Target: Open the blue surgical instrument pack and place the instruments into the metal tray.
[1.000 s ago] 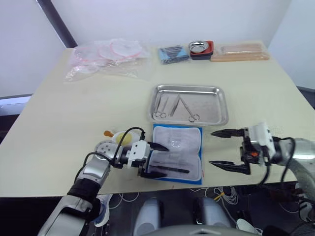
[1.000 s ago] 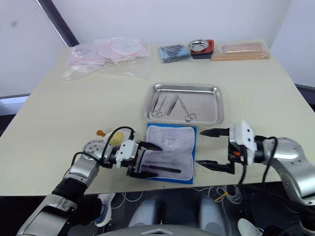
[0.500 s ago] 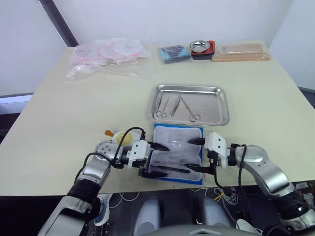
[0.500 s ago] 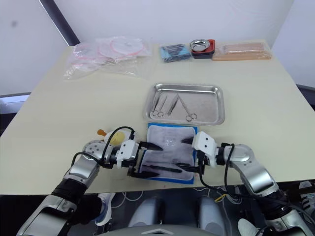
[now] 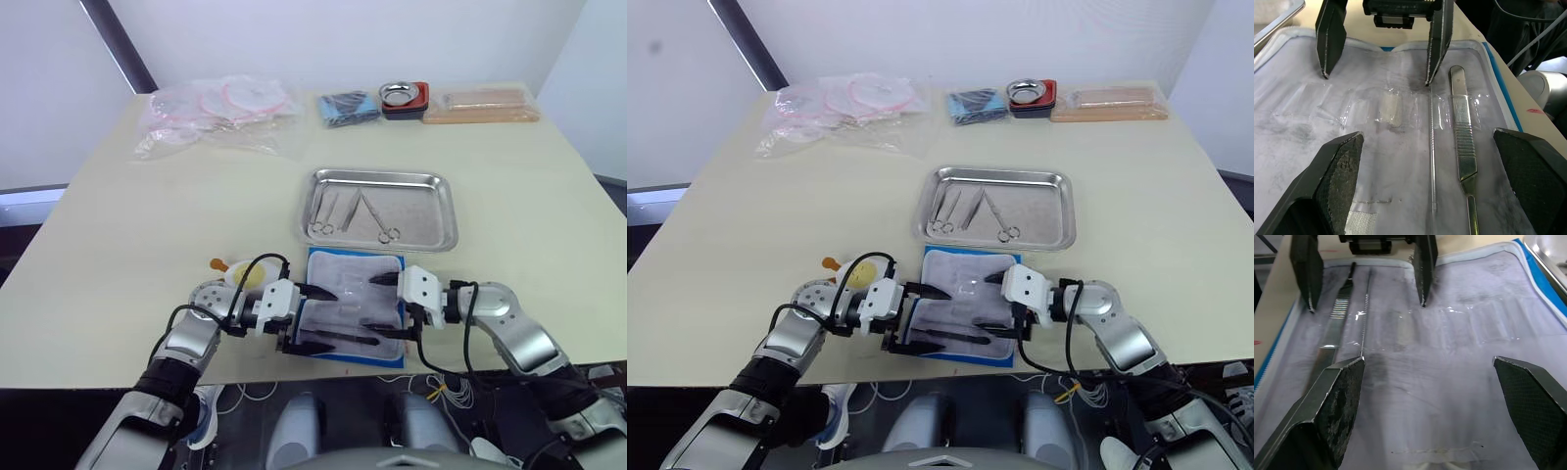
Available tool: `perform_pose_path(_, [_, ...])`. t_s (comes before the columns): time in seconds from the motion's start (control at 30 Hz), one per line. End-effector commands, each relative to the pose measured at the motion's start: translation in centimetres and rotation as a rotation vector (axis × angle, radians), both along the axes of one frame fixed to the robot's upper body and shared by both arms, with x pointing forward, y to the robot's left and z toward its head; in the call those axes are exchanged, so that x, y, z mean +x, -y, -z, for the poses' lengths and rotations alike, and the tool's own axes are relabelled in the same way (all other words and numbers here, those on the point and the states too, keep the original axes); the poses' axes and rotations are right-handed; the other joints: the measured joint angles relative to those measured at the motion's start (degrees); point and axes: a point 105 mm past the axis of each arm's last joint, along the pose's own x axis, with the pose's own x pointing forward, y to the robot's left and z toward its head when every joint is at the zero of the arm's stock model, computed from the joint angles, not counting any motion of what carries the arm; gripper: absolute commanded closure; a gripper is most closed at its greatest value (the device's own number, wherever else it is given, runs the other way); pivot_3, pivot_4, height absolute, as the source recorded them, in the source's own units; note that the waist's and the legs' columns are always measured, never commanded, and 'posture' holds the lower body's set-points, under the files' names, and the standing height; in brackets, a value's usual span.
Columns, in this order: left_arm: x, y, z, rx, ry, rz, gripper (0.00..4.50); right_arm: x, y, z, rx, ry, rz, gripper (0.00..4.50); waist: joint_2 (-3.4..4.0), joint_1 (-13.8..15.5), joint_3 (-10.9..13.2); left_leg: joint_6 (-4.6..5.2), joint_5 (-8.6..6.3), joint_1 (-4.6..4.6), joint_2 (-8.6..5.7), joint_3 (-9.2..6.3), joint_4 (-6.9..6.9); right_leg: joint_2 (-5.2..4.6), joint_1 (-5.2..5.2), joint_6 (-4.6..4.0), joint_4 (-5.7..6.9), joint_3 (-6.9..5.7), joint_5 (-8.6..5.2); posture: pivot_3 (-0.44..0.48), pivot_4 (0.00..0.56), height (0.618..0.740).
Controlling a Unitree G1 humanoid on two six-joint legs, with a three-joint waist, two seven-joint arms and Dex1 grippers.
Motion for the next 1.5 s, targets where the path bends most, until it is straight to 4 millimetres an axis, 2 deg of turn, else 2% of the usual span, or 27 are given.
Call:
perform_pose_path(0.03, [-1.8,-1.5,4.3,0.152,-0.152,-0.033,0.0,0.1,0.2,0.3,0.009,-0.014,0.021,0.11,0.01,0.0,0.0,0.0,0.0,0.0,0.0,0.0,0.0,0.0,0.0,0.0,0.0,0.0,0.0,0.0,0.15,0.74])
perform_pose_path(0.2, [-1.9,-1.4,4.5,0.153,-0.154,-0.028,0.0,0.9,0.2,-1.1,0.092,0.003,0.04,0.11,0.01,0.0,0.0,0.0,0.0,0.01,0.0,0.0,0.03,0.0,0.0,0.0,0.04,0.01,0.01,0.0,0.15,0.74])
perform_pose_path(0.37, [-1.9,-1.5,4.5,0.153,-0.155,-0.028,0.0,-0.1,-0.2,-1.7,0.116,-0.013,-0.026,0.11,0.02,0.1,0.0,0.0,0.0,0.0,0.0,0.0,0.03,0.0,0.0,0.0,0.04,0.0,0.01,0.0,0.15,0.74])
perform_pose_path(0.5, [-1.9,-1.6,4.5,0.156,-0.156,-0.028,0.0,-0.8,-0.4,-1.4,0.1,-0.018,-0.065,0.11,0.01,0.3,0.0,0.0,0.0,0.0,0.0,0.0,0.03,0.01,-0.01,0.0,0.05,0.01,0.01,0.0,0.15,0.74])
perform_pose_path(0.73, [-2.0,-1.6,4.6,0.154,-0.16,-0.027,0.0,0.5,0.5,0.5,0.011,-0.005,0.018,0.11,0.02,0.3,0.0,0.0,0.0,0.01,0.0,0.0,0.04,0.01,0.0,0.0,0.05,0.01,0.01,0.0,0.15,0.74])
perform_pose_path(0.8, [-2.0,-1.6,4.7,0.153,-0.162,-0.031,0.0,0.1,0.7,1.3,-0.04,-0.003,-0.007,0.11,0.03,0.3,0.0,0.0,0.0,0.01,0.0,0.0,0.04,0.01,0.0,0.0,0.05,0.01,0.01,0.0,0.15,0.74])
perform_pose_path(0.97, [-2.1,-1.8,4.8,0.158,-0.164,-0.035,0.0,-0.4,0.1,1.6,-0.034,-0.019,-0.037,0.11,0.04,0.3,-0.1,0.0,0.0,0.03,0.0,0.0,0.04,0.01,0.01,0.0,0.06,0.01,0.01,0.0,0.15,0.74])
perform_pose_path(1.03, [-2.1,-1.8,4.8,0.159,-0.164,-0.037,0.0,-0.7,0.0,2.1,-0.041,-0.038,-0.047,0.62,0.08,0.2,-0.2,0.0,0.0,0.04,0.0,0.0,0.04,0.01,0.01,0.0,0.06,0.02,0.01,0.0,0.15,0.74])
perform_pose_path(1.1, [-2.1,-1.9,4.9,0.159,-0.165,-0.037,0.0,-1.0,0.1,2.5,-0.051,-0.045,-0.056,1.47,0.09,0.2,-0.2,0.0,0.0,0.06,0.0,0.0,0.04,0.02,0.01,0.0,0.06,0.02,0.01,0.0,0.15,0.74])
perform_pose_path(1.17, [-2.1,-1.9,4.9,0.161,-0.165,-0.036,0.0,-1.1,0.1,2.6,-0.051,-0.05,-0.059,1.96,0.04,0.2,-0.3,0.0,0.0,0.07,0.01,0.0,0.04,0.02,0.02,0.0,0.06,0.03,0.0,0.0,0.15,0.74])
perform_pose_path(1.23, [-2.1,-1.9,5.0,0.163,-0.165,-0.035,0.0,-1.3,0.1,2.8,-0.051,-0.063,-0.064,3.04,0.01,0.2,-0.4,0.0,0.0,0.08,0.01,0.0,0.04,0.03,0.02,0.0,0.07,0.03,0.01,0.0,0.15,0.74])
perform_pose_path(1.33, [-2.0,-2.0,5.0,0.167,-0.16,-0.032,0.0,-1.5,0.2,3.0,-0.048,-0.074,-0.066,4.24,-0.08,0.2,-0.5,0.0,0.0,0.12,0.01,-0.01,0.04,0.03,0.02,-0.01,0.08,0.03,0.01,0.0,0.15,0.74])
perform_pose_path(1.37, [-2.0,-2.0,5.0,0.168,-0.159,-0.031,0.0,-1.5,0.2,3.0,-0.047,-0.075,-0.066,4.39,-0.07,0.2,-0.6,0.0,0.0,0.14,0.01,-0.01,0.04,0.03,0.02,-0.01,0.08,0.03,0.01,0.0,0.15,0.74])
perform_pose_path(1.5, [-2.1,-2.0,5.2,0.167,-0.163,-0.033,0.0,-1.6,0.0,3.0,-0.043,-0.082,-0.076,4.39,-0.05,0.2,-0.8,0.0,0.0,0.15,0.02,-0.01,0.04,0.03,0.02,-0.01,0.09,0.03,0.01,0.0,0.15,0.74])
